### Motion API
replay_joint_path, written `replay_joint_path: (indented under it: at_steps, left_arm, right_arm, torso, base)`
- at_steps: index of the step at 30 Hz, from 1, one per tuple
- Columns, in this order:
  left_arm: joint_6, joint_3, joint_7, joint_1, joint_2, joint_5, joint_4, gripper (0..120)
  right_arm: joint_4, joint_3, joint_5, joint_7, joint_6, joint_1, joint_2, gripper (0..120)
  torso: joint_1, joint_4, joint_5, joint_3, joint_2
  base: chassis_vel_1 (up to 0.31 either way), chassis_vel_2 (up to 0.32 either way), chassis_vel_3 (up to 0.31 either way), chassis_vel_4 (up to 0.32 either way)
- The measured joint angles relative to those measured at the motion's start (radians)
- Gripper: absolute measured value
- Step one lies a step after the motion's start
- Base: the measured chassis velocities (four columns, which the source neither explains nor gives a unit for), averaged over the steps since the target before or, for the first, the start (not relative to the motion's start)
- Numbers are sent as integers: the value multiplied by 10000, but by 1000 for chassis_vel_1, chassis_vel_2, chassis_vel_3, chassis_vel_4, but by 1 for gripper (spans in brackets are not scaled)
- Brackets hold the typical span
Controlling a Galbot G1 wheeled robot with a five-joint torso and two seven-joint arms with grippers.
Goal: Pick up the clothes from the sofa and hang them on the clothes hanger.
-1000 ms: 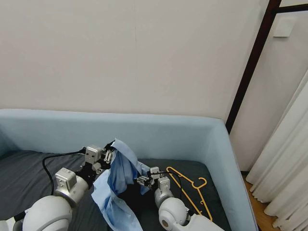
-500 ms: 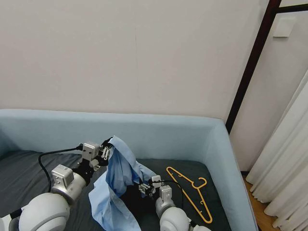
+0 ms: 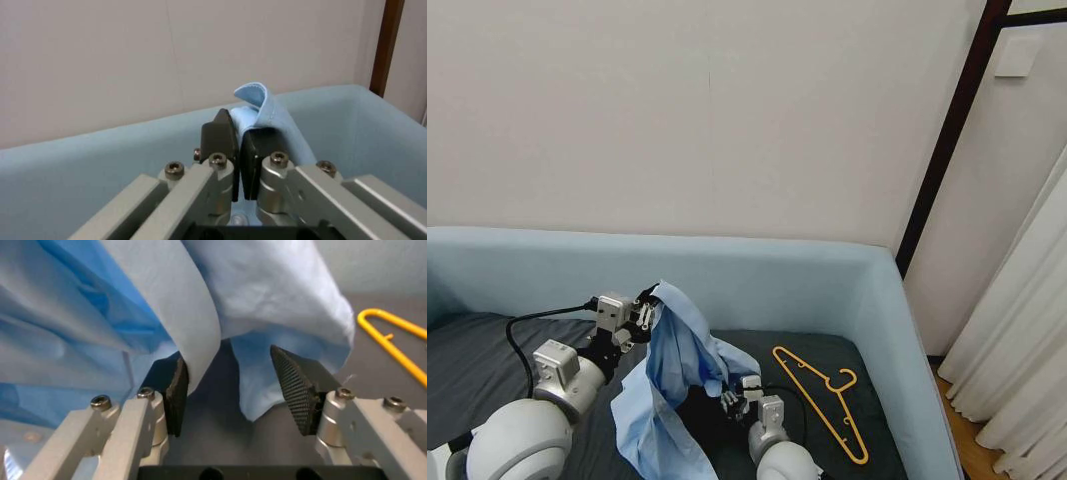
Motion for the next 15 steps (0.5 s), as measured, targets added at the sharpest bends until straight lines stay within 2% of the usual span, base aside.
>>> replay_joint_path:
  at_steps: [8, 11, 13, 15]
  left_arm:
    - [-11, 16, -2, 119, -13, 0, -60, 0]
    - [-21, 15, -7, 124, 0, -25, -143, 0]
    - [-23, 14, -9, 131, 12, -30, -156, 0]
    - [-33, 5, -17, 144, 34, -44, -174, 0]
  right_arm:
    - [-292, 102, 1014, 10, 31, -19, 359, 41]
    - [-784, 254, 1491, -224, 362, -19, 805, 56]
    - [-877, 286, 1514, -250, 404, -18, 896, 60]
    - [-1114, 359, 1623, -256, 476, -2, 1153, 56]
  torso:
    - [0, 0, -1, 0, 0]
    - [0, 1, -1, 0, 0]
    - [0, 0, -1, 0, 0]
    - [0, 1, 0, 0, 0]
  base:
    - [0, 0, 0, 0]
    - [0, 0, 0, 0]
    - [0, 0, 0, 0]
    - [0, 0, 0, 0]
